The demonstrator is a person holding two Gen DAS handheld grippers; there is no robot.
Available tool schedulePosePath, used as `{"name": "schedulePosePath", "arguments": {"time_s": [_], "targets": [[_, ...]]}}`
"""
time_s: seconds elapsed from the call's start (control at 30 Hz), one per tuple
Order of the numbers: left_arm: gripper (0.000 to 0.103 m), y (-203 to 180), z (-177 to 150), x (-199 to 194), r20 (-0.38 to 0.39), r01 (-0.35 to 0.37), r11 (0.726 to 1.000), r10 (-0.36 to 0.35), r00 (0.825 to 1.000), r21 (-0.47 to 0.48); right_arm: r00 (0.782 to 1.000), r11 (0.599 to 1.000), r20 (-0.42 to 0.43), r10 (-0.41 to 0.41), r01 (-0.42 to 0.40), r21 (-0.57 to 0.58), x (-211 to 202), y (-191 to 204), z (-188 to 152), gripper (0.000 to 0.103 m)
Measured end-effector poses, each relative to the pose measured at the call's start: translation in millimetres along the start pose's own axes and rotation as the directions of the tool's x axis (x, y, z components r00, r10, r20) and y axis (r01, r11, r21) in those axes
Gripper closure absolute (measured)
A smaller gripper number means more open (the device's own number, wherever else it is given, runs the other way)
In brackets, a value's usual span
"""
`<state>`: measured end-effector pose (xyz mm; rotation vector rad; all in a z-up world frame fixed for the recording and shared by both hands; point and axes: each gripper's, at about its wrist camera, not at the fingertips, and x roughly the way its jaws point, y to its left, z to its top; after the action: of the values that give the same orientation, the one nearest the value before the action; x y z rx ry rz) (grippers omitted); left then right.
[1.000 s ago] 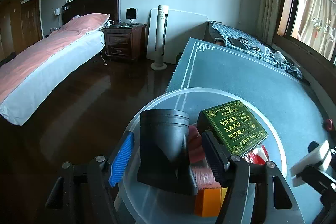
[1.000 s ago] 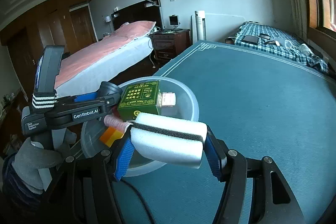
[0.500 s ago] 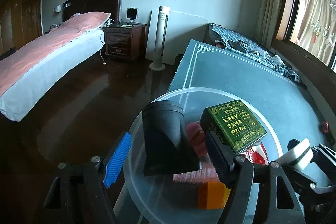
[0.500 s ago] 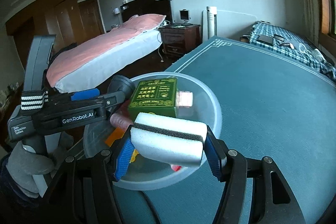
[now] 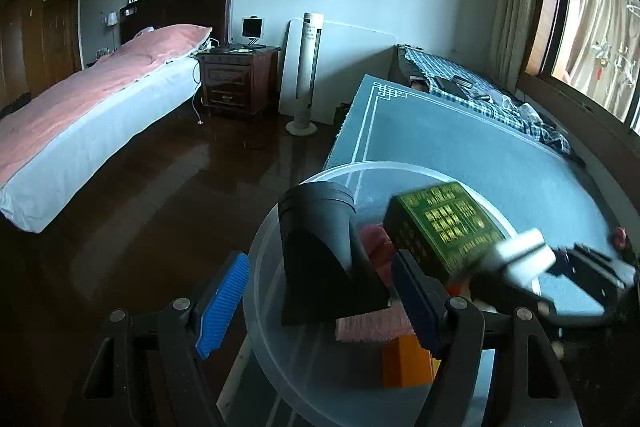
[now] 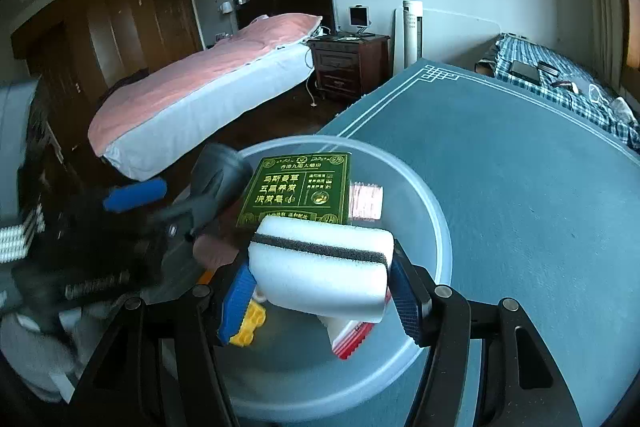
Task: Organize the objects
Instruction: 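Lower the white sponge into the bowl with the right tool while the left tool releases the cup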
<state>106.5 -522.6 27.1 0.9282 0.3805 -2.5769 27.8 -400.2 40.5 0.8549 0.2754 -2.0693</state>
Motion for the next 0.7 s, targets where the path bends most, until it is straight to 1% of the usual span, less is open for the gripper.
{"name": "schedulePosePath", "arguments": {"time_s": [0.17, 0.33, 0.43, 0.5, 0.6, 0.7], "targets": [[0.025, 0, -2, 2, -0.004, -0.001, 1.0, 0.001, 1.0, 0.001, 1.0, 1.0, -0.013, 0.012, -0.012, 0.029, 14, -6, 8, 0.04], [0.025, -2, -4, 2, -0.01, -0.005, 1.0, 0.005, 1.0, 0.005, 1.0, 0.999, -0.005, 0.015, -0.015, 0.047, 20, -11, 11, 0.04], [0.024, -4, -4, 1, -0.01, -0.007, 1.0, 0.007, 1.0, 0.012, 1.0, 0.999, -0.007, 0.016, -0.015, 0.048, 20, -13, 10, 0.036], [0.022, -6, -5, 0, -0.007, -0.008, 1.0, 0.008, 1.0, 0.018, 1.0, 0.998, -0.008, 0.024, -0.023, 0.061, 18, -16, 8, 0.031], [0.018, -9, -5, -2, 0.002, -0.012, 1.0, 0.012, 1.0, 0.026, 0.999, 0.996, 0.013, 0.03, -0.031, 0.08, 11, -20, 9, 0.03], [0.017, -9, -6, -3, 0.004, -0.014, 0.999, 0.014, 1.0, 0.03, 0.999, 0.996, 0.032, 0.035, -0.038, 0.085, 3, -21, 8, 0.03]]}}
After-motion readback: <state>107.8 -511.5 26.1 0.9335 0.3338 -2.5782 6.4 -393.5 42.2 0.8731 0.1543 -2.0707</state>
